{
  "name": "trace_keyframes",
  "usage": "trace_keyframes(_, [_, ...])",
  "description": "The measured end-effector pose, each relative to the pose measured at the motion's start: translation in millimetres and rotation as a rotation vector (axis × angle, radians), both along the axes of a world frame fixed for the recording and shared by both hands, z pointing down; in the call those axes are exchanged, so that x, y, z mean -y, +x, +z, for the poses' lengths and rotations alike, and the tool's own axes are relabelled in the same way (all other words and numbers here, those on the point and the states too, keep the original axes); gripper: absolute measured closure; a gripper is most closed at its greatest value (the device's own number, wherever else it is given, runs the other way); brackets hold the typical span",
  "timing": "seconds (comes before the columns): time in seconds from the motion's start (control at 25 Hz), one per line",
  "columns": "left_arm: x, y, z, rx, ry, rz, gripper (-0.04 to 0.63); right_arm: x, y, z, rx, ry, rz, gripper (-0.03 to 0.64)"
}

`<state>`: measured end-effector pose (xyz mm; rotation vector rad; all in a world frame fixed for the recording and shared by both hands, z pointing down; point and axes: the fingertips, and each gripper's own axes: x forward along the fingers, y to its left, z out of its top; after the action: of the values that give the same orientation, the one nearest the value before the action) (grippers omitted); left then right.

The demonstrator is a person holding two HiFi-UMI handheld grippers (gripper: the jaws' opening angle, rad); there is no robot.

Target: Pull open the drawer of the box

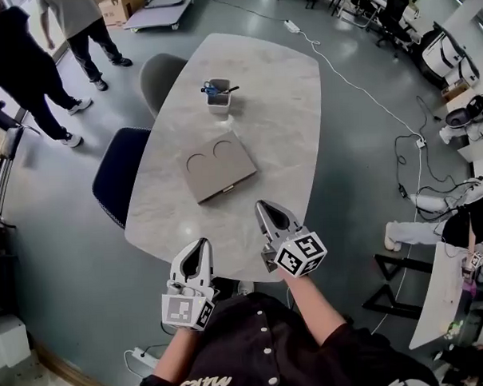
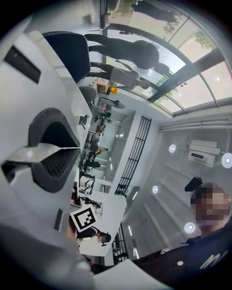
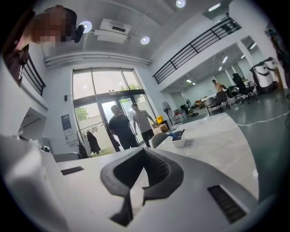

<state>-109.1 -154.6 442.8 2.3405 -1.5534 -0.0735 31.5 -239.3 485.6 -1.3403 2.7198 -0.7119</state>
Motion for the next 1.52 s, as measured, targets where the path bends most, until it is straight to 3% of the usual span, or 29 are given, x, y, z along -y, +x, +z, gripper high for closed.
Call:
trace_keyframes(0.6, [19.3, -13.9, 83.2, -0.06, -0.192, -0.002, 0.577, 51.9, -25.0, 161.4, 0.075, -0.378, 0.071, 0.62])
trace_keyframes(0.8, [21.3, -12.1, 88.2, -0.114, -0.16, 0.036, 0.577, 59.6, -38.2, 201.7, 0.083, -0.476, 0.088, 0.617])
trace_keyframes(1.08, [19.6, 0.9, 77.7, -0.199, -0.1, 0.102, 0.577, 71.6, -44.5, 234.1, 0.231, -0.671, 0.203, 0.539])
trace_keyframes(1.52, [17.3, 1.1, 88.0, -0.217, -0.121, 0.124, 0.577, 84.6, -54.7, 247.8, 0.39, -0.766, 0.274, 0.555])
